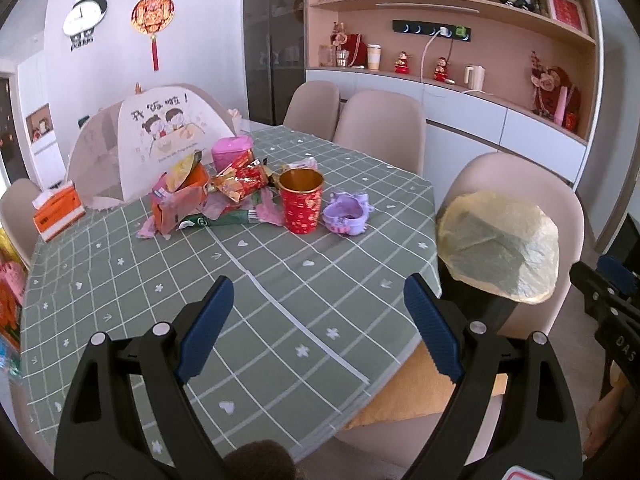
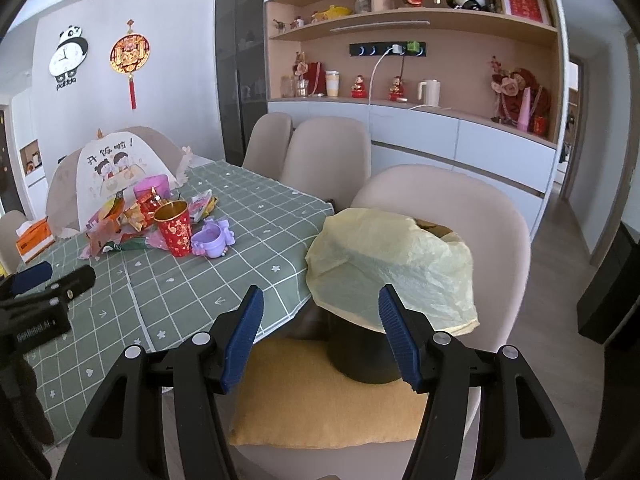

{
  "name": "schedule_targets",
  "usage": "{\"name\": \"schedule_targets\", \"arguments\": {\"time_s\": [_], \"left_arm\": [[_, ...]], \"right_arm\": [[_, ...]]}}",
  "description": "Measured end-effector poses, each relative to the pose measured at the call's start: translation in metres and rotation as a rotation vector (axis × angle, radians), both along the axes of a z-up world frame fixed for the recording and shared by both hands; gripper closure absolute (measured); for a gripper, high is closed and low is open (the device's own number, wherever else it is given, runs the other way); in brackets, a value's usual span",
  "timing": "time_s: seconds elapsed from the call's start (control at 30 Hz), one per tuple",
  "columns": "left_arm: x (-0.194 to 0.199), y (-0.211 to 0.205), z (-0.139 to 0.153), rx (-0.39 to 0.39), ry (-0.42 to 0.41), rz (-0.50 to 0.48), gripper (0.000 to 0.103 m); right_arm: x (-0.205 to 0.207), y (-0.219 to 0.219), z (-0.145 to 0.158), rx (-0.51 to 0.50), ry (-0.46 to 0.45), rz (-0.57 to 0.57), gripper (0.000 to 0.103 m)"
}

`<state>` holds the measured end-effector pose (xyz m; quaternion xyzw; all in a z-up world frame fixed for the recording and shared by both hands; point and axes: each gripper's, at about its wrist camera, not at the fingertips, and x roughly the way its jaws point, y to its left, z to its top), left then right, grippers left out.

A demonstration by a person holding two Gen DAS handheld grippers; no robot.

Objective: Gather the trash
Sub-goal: 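Reach the left gripper into the snack pile and grasp the yellow chip bag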

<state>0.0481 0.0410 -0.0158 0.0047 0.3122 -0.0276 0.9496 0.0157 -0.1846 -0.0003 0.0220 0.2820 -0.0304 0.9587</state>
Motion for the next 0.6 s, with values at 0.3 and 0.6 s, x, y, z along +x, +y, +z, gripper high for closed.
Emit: {"name": "schedule_targets", "arguments": {"time_s": [0.3, 0.6], "left_arm": [[0.082, 0.096, -0.010, -0.069, 0.057, 0.033, 0.012], [0.171, 0.215, -0.028, -0.089, 0.186, 0.023, 0.014]], "right_arm": [[0.078, 0.035, -0.009, 0.084, 0.127, 0.137, 0.046], [0.150, 0.102, -0.023, 0.109, 0.232, 0.097, 0.046]]}}
